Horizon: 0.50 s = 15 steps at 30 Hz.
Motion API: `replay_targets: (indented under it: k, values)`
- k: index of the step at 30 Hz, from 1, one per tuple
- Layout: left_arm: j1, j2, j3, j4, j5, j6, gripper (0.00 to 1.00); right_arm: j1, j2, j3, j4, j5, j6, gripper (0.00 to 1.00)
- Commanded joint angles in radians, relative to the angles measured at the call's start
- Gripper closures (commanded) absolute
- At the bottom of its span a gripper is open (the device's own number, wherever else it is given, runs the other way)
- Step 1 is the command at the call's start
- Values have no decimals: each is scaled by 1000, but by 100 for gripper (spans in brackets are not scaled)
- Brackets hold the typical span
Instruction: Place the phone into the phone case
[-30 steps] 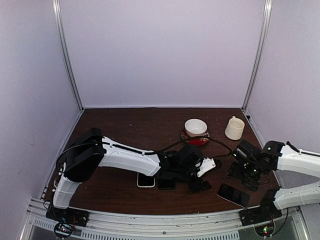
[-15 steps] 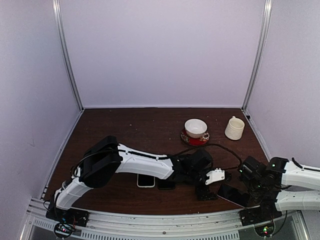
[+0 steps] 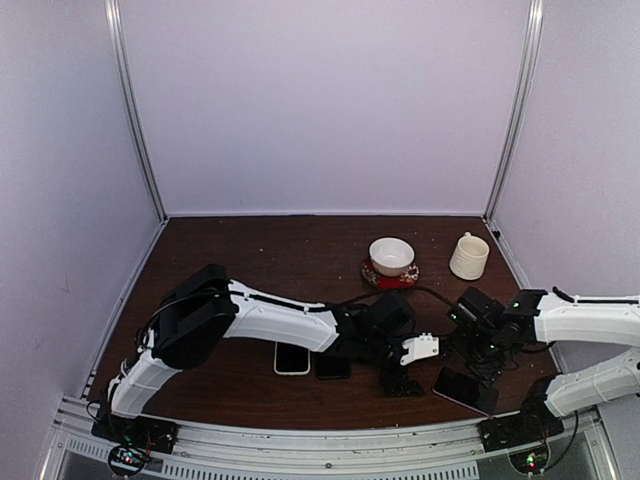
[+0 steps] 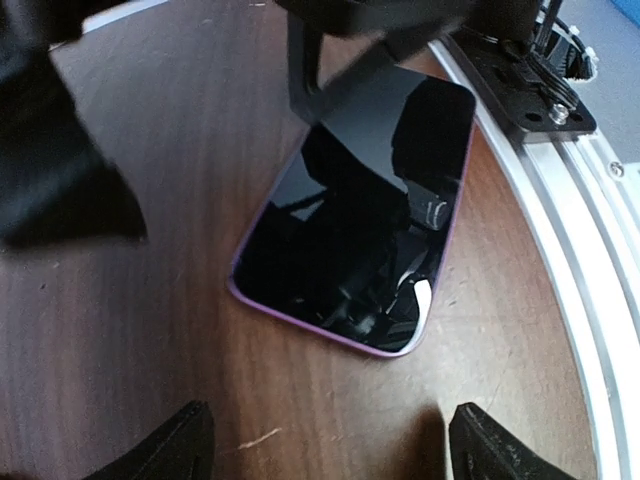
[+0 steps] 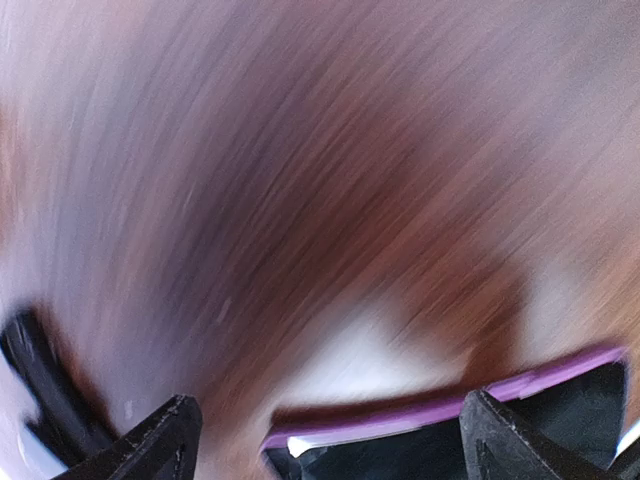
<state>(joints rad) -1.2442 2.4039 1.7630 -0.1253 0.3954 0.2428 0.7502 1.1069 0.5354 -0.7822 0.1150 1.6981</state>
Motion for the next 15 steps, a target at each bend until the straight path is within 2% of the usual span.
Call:
replay_targets:
  k: [1, 4, 8, 12, 15]
  values:
    - [13, -47, -36, 32, 9, -31, 15, 38, 75, 114, -54, -128, -134, 5]
    - [-1, -43, -44, 40, 27, -33, 15, 14, 25, 180, -206, -73, -211, 4]
    - [-13, -38, -26, 65, 36, -31, 13, -62, -125, 141, -400, -24, -206, 1]
    - [-17, 28, 79, 3, 1, -70, 15, -102, -281, -40, -374, -56, -117, 1]
    - [-16, 25, 51, 55, -40, -109, 15, -104, -306, -122, -325, -76, -64, 1]
